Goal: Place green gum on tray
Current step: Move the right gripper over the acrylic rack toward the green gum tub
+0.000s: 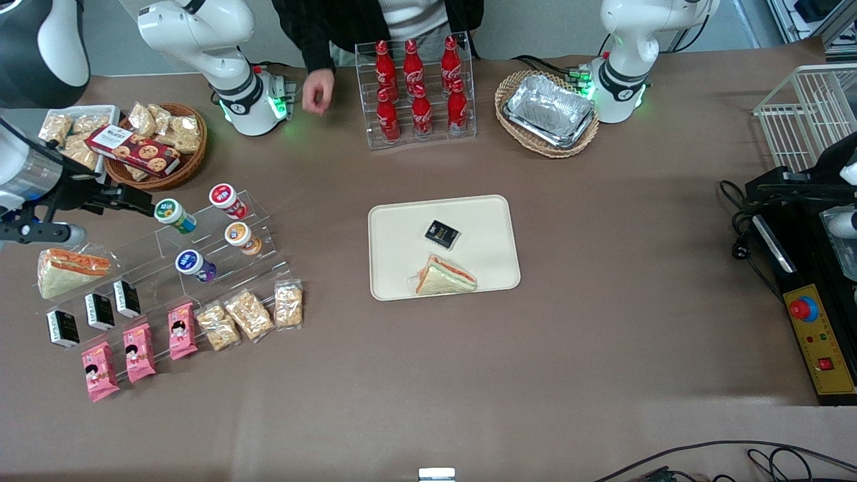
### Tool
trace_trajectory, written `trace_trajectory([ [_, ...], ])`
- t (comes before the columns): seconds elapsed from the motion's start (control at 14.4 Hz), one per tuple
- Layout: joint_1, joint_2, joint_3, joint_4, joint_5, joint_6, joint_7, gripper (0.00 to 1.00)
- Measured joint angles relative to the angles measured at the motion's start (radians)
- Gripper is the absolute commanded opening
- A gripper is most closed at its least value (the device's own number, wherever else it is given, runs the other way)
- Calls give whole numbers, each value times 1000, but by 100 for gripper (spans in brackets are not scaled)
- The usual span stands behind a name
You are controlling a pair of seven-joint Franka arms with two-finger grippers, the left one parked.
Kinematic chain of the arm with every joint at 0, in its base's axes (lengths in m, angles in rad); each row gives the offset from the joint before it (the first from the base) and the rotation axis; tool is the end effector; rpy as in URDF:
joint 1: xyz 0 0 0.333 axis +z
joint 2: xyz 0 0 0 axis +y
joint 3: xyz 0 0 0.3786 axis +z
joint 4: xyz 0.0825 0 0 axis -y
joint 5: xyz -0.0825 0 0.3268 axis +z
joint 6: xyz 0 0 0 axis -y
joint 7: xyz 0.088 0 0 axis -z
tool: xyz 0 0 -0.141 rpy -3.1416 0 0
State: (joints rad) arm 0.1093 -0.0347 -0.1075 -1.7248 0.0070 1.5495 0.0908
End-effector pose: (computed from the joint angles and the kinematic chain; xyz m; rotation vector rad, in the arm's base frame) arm 0.4710 0.0009 0.6052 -3.1265 0.1392 0.2212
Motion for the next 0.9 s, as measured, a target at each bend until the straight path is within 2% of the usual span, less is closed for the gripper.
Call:
trace_trajectory([
  [0.9, 13, 4, -13, 0, 11, -28, 0, 100],
])
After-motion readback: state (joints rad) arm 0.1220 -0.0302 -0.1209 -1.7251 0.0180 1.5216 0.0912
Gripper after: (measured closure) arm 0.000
